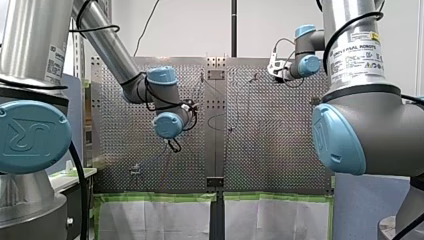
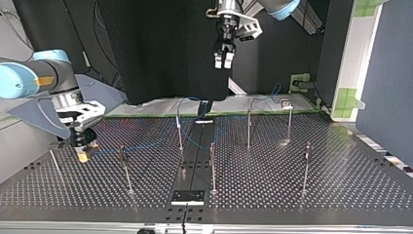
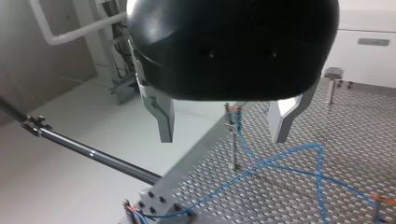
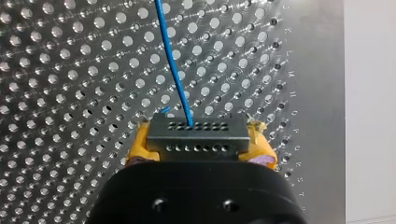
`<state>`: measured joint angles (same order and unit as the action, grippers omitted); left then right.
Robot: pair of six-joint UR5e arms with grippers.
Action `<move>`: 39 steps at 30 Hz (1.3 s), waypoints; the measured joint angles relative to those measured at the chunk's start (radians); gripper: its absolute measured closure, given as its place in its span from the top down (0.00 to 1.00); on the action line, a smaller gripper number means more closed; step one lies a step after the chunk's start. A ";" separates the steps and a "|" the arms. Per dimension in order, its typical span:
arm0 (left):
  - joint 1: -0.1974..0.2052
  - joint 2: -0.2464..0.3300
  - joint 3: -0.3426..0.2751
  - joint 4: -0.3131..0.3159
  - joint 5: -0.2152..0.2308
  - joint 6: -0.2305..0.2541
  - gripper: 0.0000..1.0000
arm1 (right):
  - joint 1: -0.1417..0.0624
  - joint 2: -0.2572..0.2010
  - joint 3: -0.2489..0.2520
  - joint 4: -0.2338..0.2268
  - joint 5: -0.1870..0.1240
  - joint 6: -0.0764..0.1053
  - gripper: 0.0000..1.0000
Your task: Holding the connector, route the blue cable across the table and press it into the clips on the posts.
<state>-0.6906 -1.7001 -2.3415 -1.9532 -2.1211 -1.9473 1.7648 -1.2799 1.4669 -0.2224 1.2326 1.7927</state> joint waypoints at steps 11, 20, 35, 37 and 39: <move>0.000 0.000 -0.108 0.002 0.002 0.002 0.98 | 0.005 0.000 0.000 0.002 0.001 -0.001 0.00; 0.000 0.000 -0.129 0.002 0.002 0.004 0.98 | 0.006 0.000 0.001 0.001 0.001 -0.001 0.00; 0.000 0.000 -0.129 0.002 0.002 0.004 0.98 | 0.006 0.000 0.001 0.001 0.001 -0.001 0.00; 0.000 0.000 -0.129 0.002 0.002 0.004 0.98 | 0.006 0.000 0.000 0.001 0.001 -0.001 0.00; 0.000 0.000 -0.129 0.002 0.002 0.004 0.98 | 0.006 0.000 0.000 0.001 0.001 -0.001 0.00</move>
<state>-0.6907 -1.7002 -2.4704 -1.9514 -2.1191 -1.9435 1.7710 -1.2803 1.4674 -0.2210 1.2335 1.7920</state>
